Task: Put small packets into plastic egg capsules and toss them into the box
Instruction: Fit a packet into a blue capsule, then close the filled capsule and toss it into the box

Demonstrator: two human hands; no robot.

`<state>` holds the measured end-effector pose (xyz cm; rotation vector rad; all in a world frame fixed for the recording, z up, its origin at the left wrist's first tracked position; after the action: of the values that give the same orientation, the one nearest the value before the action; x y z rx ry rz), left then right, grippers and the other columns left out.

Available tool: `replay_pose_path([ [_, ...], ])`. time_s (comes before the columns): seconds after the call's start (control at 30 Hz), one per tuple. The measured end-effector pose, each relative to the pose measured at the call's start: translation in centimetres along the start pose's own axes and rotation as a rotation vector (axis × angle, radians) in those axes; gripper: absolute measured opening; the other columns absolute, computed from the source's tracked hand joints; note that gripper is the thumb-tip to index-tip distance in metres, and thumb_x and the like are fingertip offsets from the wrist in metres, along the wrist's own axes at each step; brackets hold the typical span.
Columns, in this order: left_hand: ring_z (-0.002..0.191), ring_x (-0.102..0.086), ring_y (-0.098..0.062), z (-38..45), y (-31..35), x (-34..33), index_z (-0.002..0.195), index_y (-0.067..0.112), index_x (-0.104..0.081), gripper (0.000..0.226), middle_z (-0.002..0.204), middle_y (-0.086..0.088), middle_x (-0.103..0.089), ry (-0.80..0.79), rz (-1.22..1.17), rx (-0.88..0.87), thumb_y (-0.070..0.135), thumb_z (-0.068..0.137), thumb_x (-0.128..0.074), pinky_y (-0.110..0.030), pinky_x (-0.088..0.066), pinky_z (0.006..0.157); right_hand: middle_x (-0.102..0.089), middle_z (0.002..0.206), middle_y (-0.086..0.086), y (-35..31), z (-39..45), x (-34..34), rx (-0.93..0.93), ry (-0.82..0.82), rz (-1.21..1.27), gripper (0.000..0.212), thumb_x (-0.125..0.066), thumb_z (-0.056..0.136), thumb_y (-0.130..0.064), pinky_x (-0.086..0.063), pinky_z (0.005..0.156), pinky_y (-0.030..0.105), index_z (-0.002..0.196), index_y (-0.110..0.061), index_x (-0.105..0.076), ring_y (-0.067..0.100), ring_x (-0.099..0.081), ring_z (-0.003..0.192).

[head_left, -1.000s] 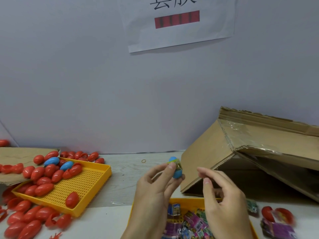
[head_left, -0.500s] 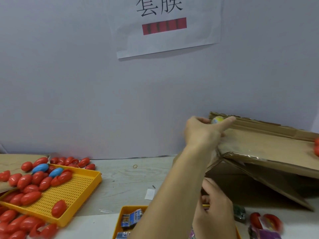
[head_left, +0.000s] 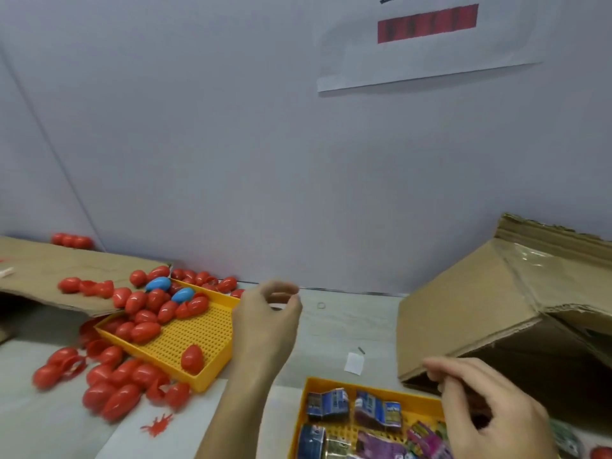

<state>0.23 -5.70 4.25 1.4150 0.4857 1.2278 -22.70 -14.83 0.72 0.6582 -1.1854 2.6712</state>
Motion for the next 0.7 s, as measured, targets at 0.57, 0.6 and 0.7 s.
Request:
replay_pose_path([
  [0.57, 0.106, -0.058, -0.037, 3.2, -8.8, 7.6, 0.109, 0.006, -0.064, 0.025, 0.111, -0.018, -0.064, 0.109, 0.762, 0.324, 0.008, 0.085, -0.063, -0.04, -0.048, 0.084, -0.052, 0.088, -0.047, -0.1, 0.1, -1.0, -0.003, -0.566, -0.274, 0.022, -0.07, 0.08, -0.033, -0.047, 0.064, 0.009, 0.071, -0.052, -0.063, -0.02, -0.05, 0.088],
  [0.6, 0.107, -0.057, -0.037, 3.1, -8.5, 7.5, 0.112, 0.007, -0.063, 0.027, 0.112, -0.018, -0.064, 0.123, 0.751, 0.307, 0.009, 0.085, -0.063, -0.04, -0.047, 0.083, -0.047, 0.093, -0.05, -0.2, 0.1, -1.0, 0.009, -0.59, -0.292, 0.018, -0.071, 0.08, -0.036, -0.045, 0.066, 0.008, 0.07, -0.049, -0.063, -0.022, -0.047, 0.093],
  [0.7, 0.112, -0.055, -0.036, 3.1, -6.6, 6.7, 0.121, 0.009, -0.061, 0.036, 0.12, -0.017, -0.062, 0.169, 0.652, 0.206, 0.01, 0.085, -0.063, -0.041, -0.045, 0.086, -0.048, 0.099, -0.044, 0.0, 0.0, -0.9, 0.023, -0.641, -0.332, 0.011, -0.07, 0.078, -0.044, -0.042, 0.071, 0.007, 0.07, -0.047, -0.063, -0.019, -0.044, 0.096],
])
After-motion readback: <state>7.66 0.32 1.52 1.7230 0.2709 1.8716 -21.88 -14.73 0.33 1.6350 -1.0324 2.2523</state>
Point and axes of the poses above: each hand's wrist, its own z-axis towards the middle knuckle, its own x-axis out of the back of the hand, y = z × x, the point moved 5 cm from there along z, towards the middle knuckle
